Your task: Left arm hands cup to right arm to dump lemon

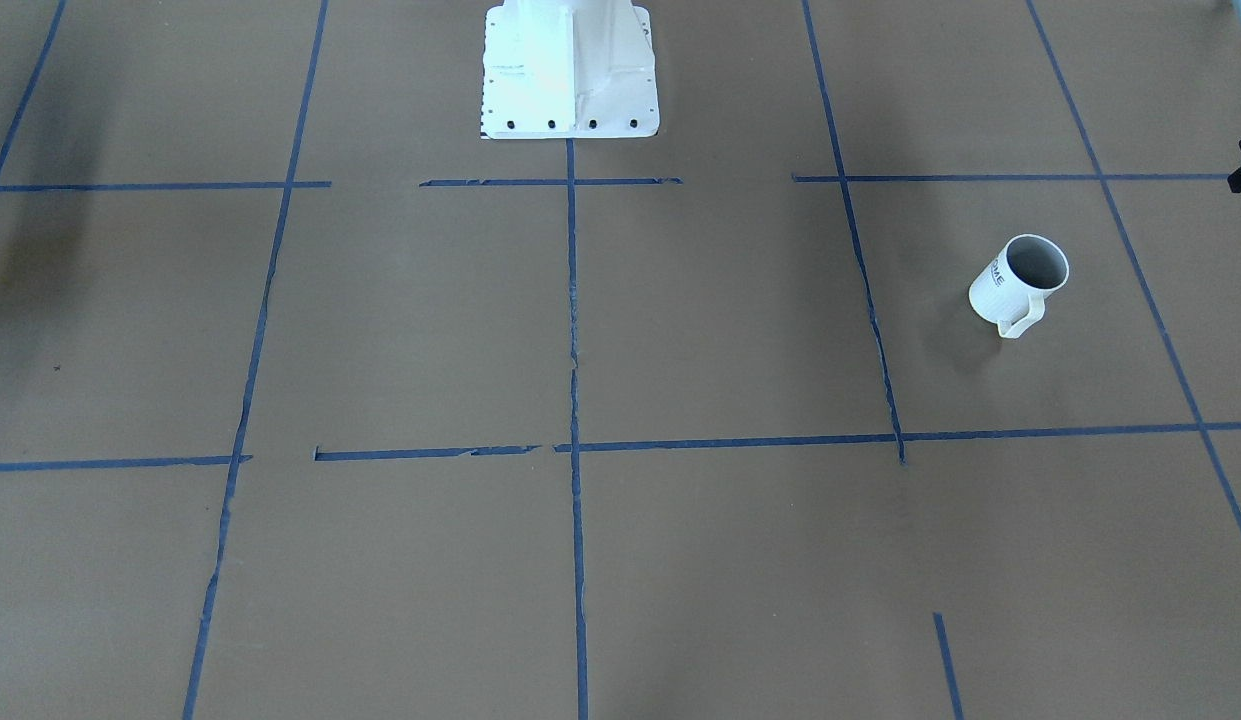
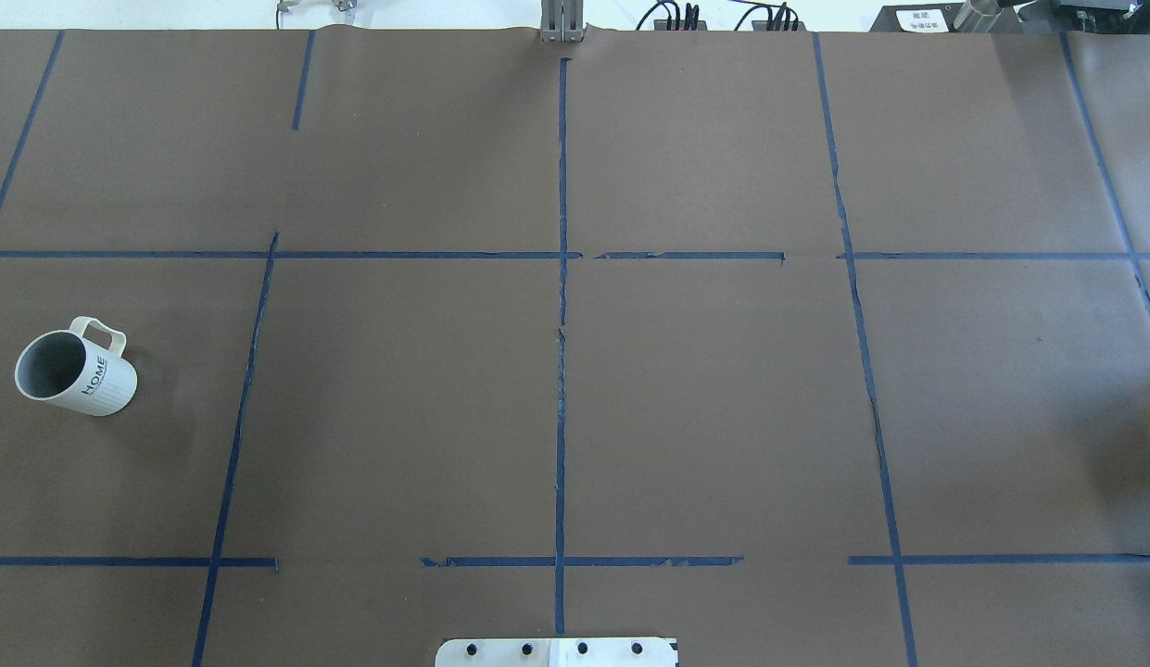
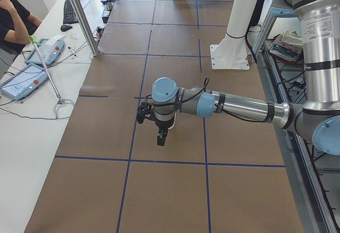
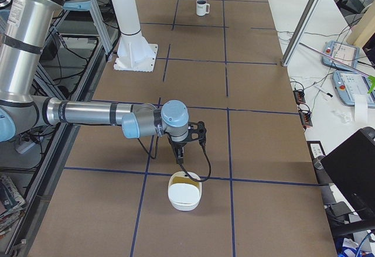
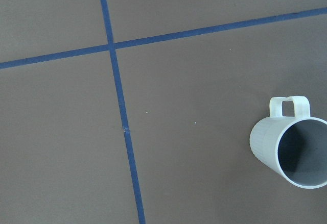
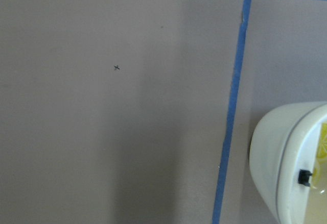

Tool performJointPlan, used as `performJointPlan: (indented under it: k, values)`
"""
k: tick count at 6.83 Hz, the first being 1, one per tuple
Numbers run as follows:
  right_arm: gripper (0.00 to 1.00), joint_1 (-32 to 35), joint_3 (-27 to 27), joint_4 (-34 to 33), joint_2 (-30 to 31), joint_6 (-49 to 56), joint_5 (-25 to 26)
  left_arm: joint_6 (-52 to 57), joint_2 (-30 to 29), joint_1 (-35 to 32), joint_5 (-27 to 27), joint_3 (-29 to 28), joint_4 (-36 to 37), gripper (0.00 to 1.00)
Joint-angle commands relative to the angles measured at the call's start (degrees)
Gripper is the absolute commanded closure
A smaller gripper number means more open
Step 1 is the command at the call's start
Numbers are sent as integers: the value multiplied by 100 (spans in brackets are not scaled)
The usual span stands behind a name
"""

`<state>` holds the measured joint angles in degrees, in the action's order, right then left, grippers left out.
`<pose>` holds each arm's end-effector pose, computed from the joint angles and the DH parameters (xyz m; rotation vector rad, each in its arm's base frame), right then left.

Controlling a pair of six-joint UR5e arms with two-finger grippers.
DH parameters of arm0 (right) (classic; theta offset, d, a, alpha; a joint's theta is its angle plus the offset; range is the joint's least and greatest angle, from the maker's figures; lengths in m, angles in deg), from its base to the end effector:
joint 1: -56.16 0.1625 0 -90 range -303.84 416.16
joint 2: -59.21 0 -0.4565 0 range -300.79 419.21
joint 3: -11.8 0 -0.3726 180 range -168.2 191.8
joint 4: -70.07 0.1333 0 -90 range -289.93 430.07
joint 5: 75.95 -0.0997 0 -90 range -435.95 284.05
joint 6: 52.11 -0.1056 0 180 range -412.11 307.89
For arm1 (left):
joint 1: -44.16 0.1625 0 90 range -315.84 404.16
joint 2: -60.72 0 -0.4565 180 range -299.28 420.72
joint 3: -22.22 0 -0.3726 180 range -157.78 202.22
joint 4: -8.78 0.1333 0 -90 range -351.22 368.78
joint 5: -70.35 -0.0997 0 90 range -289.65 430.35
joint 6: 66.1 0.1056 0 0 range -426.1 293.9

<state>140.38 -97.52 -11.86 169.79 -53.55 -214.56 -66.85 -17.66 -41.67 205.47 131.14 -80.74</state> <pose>0.0216 -0.3231 0.6556 0.0581 -0.8532 -0.1215 -0.0303 -0.3887 0.6244 0.0790 0.7910 0.1034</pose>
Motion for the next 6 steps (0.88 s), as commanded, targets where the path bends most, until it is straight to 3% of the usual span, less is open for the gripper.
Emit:
performJointPlan:
  k: [1,3,4,6]
  values:
    - [0,400,-36,-1057,-28,1054,53,251,-46,-188,146,-310,276,0]
    - [0,507,-255,-1352,51,1129,80,881,-46,-441,234,-232,811,0]
    - [0,507,-256,-1344,60,1129,332,884,-55,-452,234,-187,1084,0]
    - [0,507,-221,-1300,60,1076,335,849,-81,-452,208,-73,1314,0]
